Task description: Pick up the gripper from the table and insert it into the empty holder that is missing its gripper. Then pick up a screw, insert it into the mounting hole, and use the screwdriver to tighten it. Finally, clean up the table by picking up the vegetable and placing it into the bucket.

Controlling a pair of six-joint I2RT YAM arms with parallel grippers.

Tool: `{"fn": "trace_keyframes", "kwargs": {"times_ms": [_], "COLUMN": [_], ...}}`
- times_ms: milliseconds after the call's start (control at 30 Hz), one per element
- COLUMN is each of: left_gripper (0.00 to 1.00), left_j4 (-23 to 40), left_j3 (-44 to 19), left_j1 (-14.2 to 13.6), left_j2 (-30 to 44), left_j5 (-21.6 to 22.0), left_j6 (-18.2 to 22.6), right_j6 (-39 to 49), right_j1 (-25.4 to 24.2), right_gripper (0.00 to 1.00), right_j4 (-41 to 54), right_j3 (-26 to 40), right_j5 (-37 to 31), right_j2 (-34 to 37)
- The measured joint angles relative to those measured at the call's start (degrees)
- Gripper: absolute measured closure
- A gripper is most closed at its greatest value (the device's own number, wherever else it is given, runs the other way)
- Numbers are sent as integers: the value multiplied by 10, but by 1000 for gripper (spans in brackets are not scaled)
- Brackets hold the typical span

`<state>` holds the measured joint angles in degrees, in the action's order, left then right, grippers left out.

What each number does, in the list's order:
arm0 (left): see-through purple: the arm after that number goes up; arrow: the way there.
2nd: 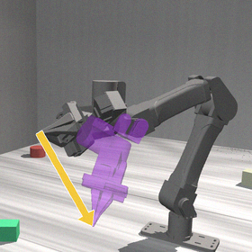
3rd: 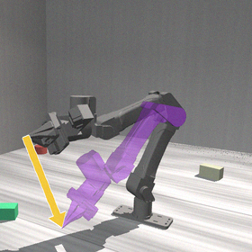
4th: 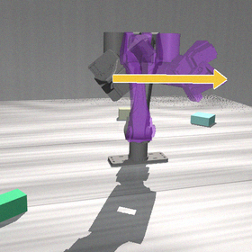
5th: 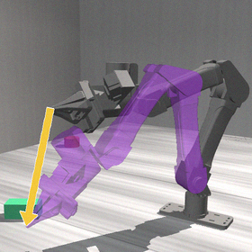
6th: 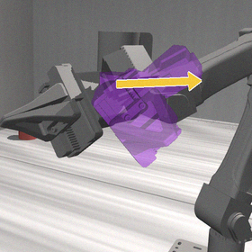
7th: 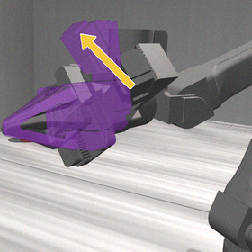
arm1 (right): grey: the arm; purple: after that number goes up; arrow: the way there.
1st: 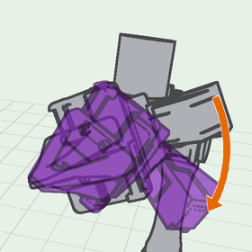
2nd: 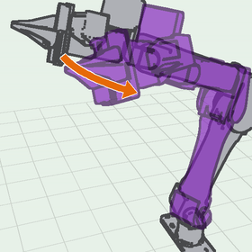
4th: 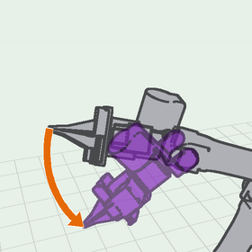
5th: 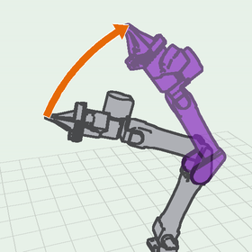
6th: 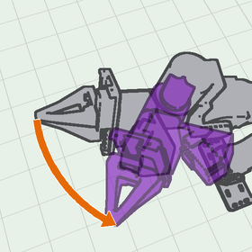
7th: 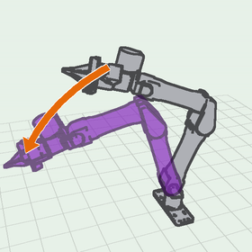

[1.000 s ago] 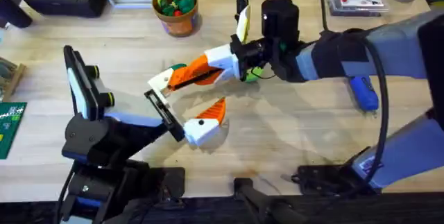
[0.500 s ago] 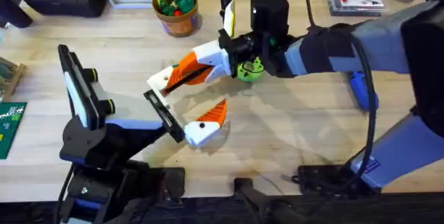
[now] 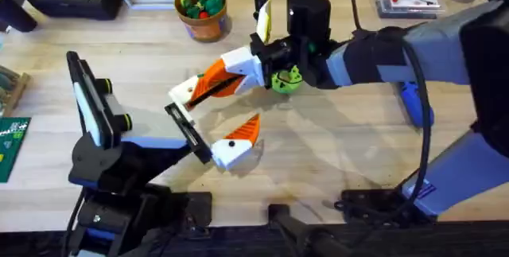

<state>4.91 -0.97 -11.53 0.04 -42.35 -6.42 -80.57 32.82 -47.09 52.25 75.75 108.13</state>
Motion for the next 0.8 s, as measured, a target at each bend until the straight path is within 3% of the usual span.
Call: {"fn": "trace_keyframes", "kwargs": {"times_ms": [400,600,800], "left_gripper": [14,15,14], "left_j4": [0,0,2], "left_j3": [0,0,0], "left_j1": [0,-3,-10], "left_j2": [0,0,0], "left_j5": [-6,-21,-50], "left_j6": [0,2,5], "right_j6": [9,13,13], "right_j1": [0,1,-1], "right_gripper": [826,688,643], "right_j4": [0,1,-1], "right_j3": [1,1,3], "right_j5": [-5,-4,2], "right_j2": [0,0,0]}}
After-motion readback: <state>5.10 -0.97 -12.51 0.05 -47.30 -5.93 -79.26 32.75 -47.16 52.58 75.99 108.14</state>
